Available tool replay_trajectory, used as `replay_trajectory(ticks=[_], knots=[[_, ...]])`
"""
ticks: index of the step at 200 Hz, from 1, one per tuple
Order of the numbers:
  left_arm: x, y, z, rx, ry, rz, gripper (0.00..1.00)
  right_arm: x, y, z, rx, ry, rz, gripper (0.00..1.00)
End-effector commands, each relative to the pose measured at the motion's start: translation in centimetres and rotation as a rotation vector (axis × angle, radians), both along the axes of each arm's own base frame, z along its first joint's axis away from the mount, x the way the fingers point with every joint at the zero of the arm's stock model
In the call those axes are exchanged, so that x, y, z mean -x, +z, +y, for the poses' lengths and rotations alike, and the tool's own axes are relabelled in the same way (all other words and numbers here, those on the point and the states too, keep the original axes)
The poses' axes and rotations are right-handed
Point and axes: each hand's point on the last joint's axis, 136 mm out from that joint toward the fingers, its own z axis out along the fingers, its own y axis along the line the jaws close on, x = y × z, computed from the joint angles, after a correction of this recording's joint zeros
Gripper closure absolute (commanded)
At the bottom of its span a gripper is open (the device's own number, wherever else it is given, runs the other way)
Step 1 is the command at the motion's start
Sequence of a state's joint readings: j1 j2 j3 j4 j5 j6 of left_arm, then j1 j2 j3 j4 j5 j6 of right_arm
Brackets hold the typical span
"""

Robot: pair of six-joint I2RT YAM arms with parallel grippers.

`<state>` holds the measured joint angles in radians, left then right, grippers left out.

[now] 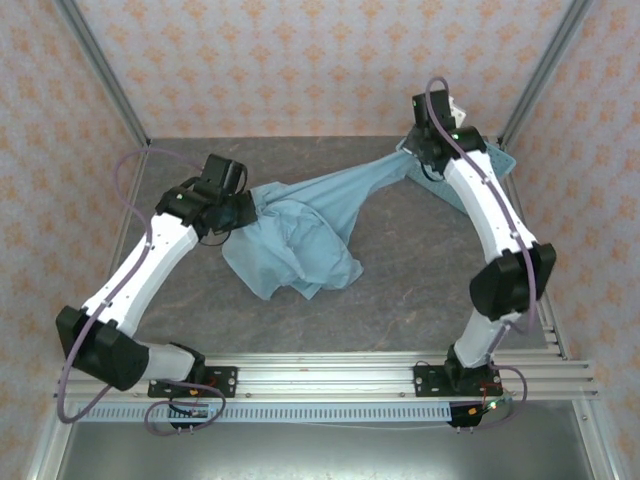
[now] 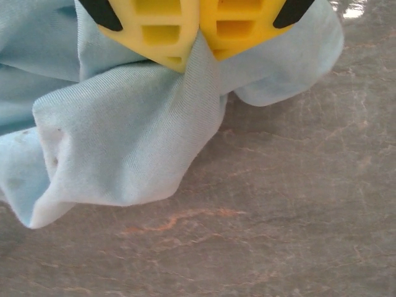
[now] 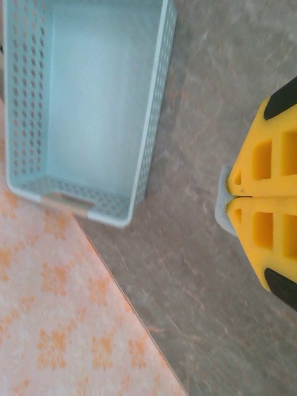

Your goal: Fold and stack the t-shirts

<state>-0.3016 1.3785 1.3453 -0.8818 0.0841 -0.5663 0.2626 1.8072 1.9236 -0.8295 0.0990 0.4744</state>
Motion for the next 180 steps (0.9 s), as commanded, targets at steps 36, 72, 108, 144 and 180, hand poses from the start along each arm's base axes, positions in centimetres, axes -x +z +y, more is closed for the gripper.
replay_trajectory(ticks=[36, 72, 108, 144, 180], knots=[[-4.1, -2.9, 7.1, -0.243, 0.194, 0.129, 0.43, -3.7, -11.6, 4.2, -0.123, 0.08, 0.357, 1.0], [0.8, -6.4, 1.1, -0.136, -0.004, 0.23, 0.35, -1.8, -14.4, 3.6, -0.089, 0.079, 0.447, 0.7], [7.2, -11.6, 0.3, -0.183, -0.061, 0.405, 0.3, 2.5, -13.9, 2.2, -0.045, 0.05, 0.436, 0.41], [5.9, -13.4, 2.4, -0.288, -0.021, 0.398, 0.25, 9.3, -15.9, 4.8, -0.126, 0.086, 0.463, 0.41], [2.4, -16.6, 2.1, -0.337, -0.047, 0.434, 0.27, 14.8, -19.4, 9.0, -0.229, 0.135, 0.549, 0.41]])
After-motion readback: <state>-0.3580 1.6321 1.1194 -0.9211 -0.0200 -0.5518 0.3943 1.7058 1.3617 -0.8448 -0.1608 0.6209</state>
